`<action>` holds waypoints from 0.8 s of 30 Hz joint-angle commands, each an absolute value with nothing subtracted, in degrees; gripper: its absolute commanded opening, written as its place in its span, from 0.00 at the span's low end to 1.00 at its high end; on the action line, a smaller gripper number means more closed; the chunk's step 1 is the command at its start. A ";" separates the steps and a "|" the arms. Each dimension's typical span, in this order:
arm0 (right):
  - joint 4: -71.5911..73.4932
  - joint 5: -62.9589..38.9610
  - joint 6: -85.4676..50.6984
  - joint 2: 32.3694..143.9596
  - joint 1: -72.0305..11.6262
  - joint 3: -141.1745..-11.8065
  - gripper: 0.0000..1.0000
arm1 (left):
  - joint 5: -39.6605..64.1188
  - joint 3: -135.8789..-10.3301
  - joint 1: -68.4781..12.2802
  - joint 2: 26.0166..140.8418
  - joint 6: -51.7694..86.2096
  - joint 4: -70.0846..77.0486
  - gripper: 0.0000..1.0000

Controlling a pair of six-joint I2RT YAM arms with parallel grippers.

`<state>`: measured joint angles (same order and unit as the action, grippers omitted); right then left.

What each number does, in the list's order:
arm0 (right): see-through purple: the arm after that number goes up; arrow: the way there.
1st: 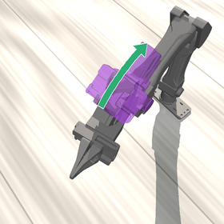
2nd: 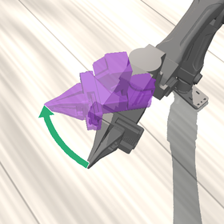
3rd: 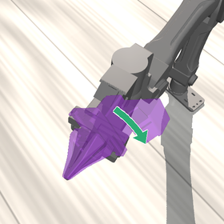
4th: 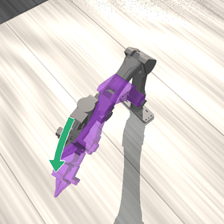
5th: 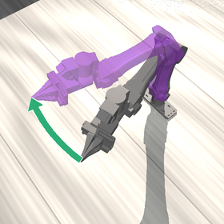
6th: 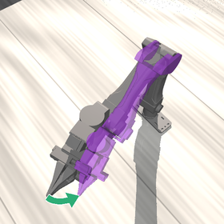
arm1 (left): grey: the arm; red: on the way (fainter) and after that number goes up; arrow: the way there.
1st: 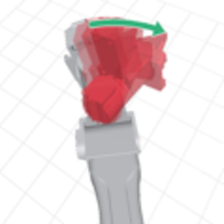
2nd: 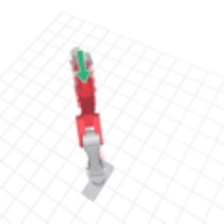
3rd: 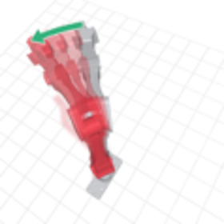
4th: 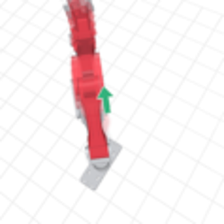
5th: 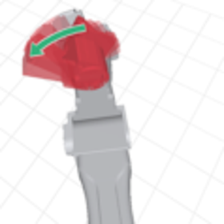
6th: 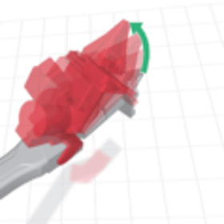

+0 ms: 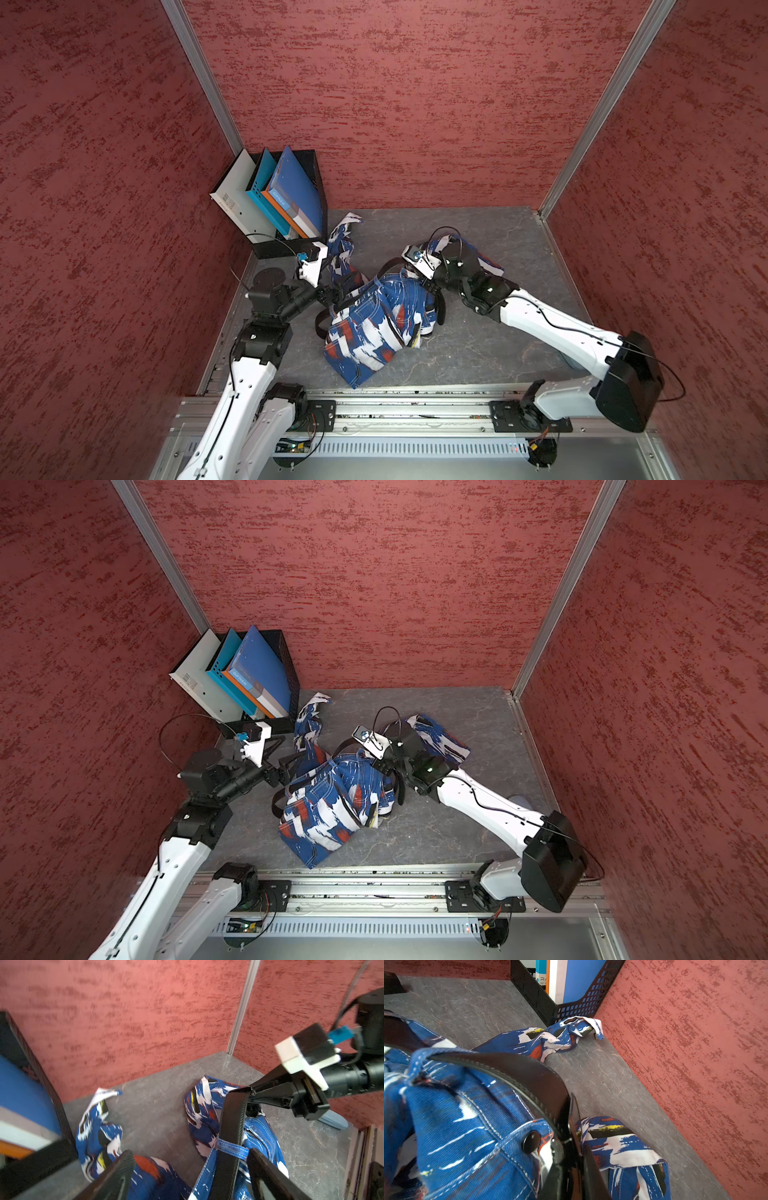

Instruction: Remove the belt from the trousers

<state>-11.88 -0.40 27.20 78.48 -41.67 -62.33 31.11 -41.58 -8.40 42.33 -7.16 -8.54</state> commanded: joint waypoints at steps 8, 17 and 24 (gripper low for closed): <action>-19.81 -5.10 21.27 75.36 -40.61 -67.30 0.00 | 16.04 -48.96 -31.31 65.06 -28.49 0.73 0.74; -20.24 -5.80 18.40 74.86 -40.52 -66.80 0.00 | 11.97 -50.37 -33.68 72.37 -30.52 3.98 0.48; -20.57 -8.79 15.51 76.53 -40.40 -65.23 0.03 | 13.05 -51.45 -33.87 72.24 -27.83 1.25 0.00</action>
